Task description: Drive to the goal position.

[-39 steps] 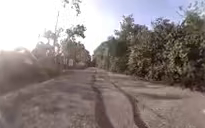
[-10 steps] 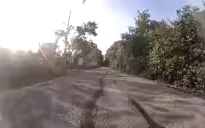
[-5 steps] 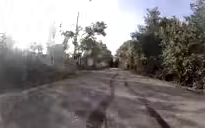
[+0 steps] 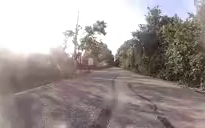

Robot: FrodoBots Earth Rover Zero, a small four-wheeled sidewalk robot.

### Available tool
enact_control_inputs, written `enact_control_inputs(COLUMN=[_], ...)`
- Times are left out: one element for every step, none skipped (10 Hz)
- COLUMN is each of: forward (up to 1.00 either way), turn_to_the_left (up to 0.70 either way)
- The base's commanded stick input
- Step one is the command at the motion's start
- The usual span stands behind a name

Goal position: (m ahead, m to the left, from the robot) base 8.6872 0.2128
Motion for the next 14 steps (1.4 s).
enact_control_inputs(forward=[0.7,0.7,0.7,0.7,0.7,0.7,0.7,0.7,0.7,0.7,0.7,0.7,0.7,0.7], turn_to_the_left=[0.0,0.0,-0.06,-0.16,-0.3,-0.3,-0.3,-0.3,-0.3,-0.3,-0.3,-0.3,0.0,0.0])
